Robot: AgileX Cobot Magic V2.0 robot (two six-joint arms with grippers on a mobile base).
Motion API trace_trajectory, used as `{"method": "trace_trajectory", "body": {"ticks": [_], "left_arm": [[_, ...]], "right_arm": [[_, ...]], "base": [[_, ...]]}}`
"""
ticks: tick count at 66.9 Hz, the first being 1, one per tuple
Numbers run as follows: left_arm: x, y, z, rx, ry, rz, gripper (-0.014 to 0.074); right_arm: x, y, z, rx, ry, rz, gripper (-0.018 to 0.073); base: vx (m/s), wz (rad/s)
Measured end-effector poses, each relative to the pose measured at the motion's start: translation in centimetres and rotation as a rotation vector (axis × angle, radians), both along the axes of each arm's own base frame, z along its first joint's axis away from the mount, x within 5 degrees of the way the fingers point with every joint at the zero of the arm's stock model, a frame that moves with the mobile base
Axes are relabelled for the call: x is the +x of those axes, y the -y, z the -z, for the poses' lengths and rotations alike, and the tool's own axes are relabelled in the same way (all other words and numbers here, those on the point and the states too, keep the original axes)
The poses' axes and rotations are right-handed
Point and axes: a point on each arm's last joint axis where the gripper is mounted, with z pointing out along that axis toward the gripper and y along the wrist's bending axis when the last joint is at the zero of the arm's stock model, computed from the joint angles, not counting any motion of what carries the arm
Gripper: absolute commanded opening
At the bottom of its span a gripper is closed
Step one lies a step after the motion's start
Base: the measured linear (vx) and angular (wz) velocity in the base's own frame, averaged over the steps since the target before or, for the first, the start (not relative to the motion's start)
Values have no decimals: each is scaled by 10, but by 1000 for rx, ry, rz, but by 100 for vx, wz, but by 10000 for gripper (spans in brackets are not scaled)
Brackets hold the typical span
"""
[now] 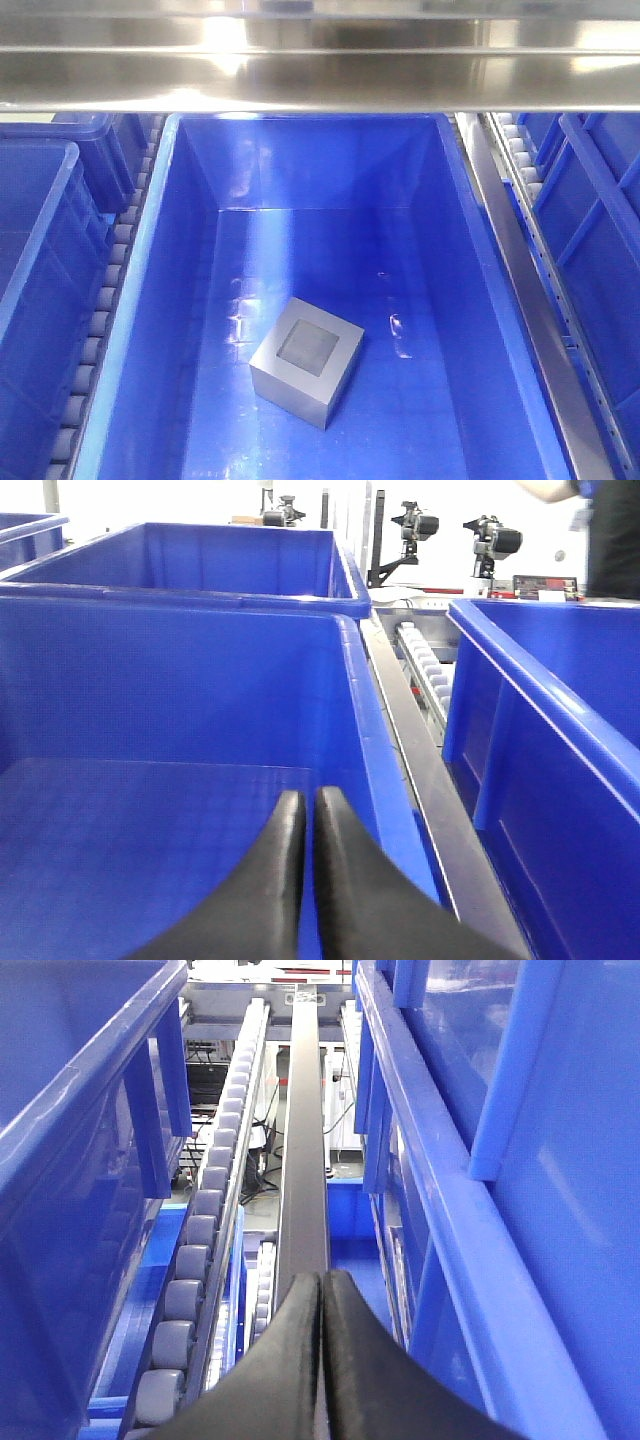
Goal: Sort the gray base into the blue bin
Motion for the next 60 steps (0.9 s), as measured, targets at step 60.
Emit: {"method": "trace_trajectory", "body": {"ticks": [60], "left_arm": [[0, 0, 0, -2, 0, 0, -7]], "right_arm": [[0, 0, 0, 0, 0, 0, -5]], "base": [[0, 0]]}}
